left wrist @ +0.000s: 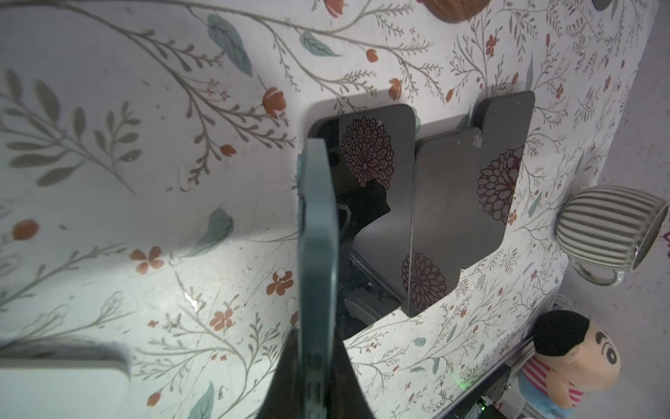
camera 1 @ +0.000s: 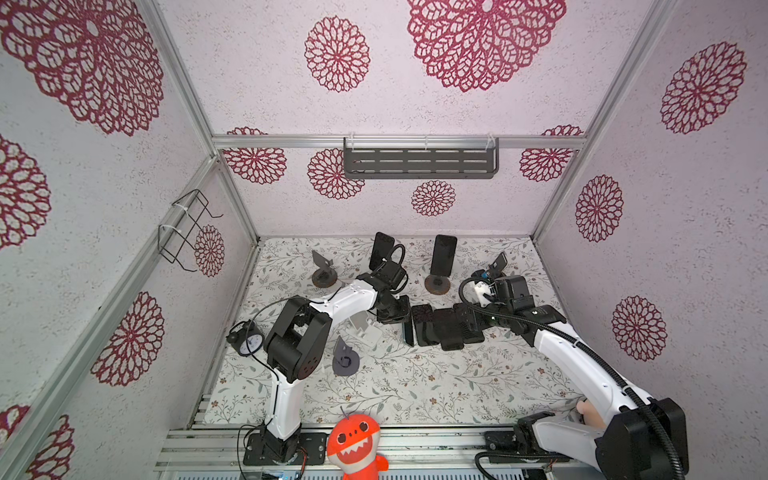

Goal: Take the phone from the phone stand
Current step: 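Lower the teal phone flat beside the black phones with the left gripper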

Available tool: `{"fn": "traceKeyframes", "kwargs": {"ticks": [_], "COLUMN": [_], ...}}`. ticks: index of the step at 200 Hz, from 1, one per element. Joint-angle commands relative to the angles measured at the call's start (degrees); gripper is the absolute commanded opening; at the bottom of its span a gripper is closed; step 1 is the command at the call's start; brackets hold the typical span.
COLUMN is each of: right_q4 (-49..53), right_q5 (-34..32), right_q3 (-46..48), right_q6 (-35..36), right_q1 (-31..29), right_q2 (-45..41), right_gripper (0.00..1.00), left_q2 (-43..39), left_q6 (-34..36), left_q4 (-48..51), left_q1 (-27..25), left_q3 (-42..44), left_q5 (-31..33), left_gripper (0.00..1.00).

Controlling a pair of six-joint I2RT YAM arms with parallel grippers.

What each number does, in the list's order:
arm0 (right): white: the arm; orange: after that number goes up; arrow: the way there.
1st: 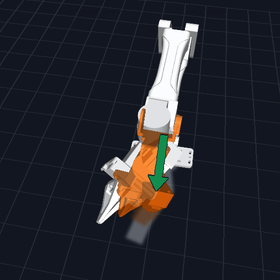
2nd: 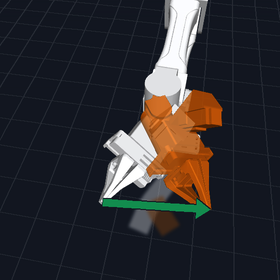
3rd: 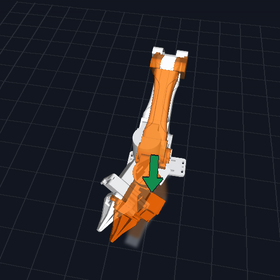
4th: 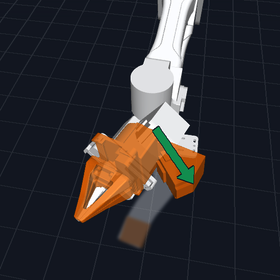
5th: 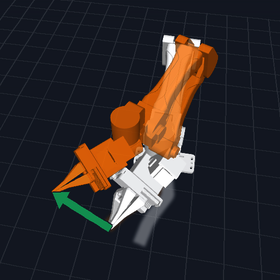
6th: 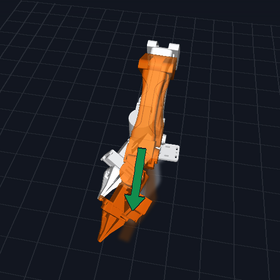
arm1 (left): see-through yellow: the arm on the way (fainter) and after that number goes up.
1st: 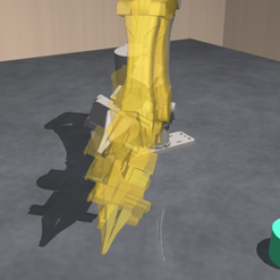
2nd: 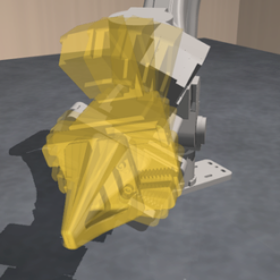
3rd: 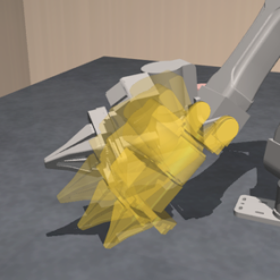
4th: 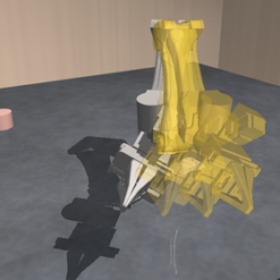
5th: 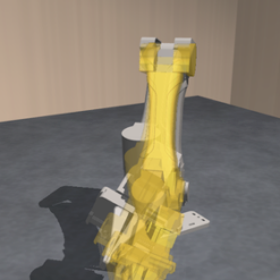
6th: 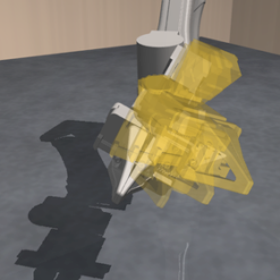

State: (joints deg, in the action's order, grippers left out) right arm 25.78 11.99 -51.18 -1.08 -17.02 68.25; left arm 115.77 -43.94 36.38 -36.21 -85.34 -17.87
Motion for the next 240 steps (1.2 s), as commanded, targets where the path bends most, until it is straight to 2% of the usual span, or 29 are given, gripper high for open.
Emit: {"fn": "traceKeyframes", "kwargs": {"ticks": [1,38,98,167,240], "right_q4": [-0.7,-0.7,-0.4,0.3,0.2], "right_q5": [-0.8,-1.0,-1.4,-2.0,-1.9], "right_q3": [-0.4,-0.2,-0.4,-0.7,-0.6], "right_q6": [1.0,1.0,0.9,1.1,1.0], "right_q1": [0.3,0.5,0.5,0.5,0.5], "right_q2": [-0.4,-0.3,0.0,-0.2,-0.1], "right_gripper": [0.58,0.58,0.58,0.58,0.58], "left_q2": [0.5,1.6,2.2,2.8,3.6], "left_q6": [-2.0,-3.4,-3.8,-5.7,-7.1], "left_q4": [-1.1,-0.2,-0.5,-4.5,-7.6], "left_q1": [0.4,0.9,1.9,2.6,2.7], "left_q3": [-0.6,-0.4,0.7,2.5,3.9], "left_q5": [-1.4,-1.2,-1.4,-1.6,-2.8], "left_gripper": [0.00,0.00,0.10,0.10,0.15]}}
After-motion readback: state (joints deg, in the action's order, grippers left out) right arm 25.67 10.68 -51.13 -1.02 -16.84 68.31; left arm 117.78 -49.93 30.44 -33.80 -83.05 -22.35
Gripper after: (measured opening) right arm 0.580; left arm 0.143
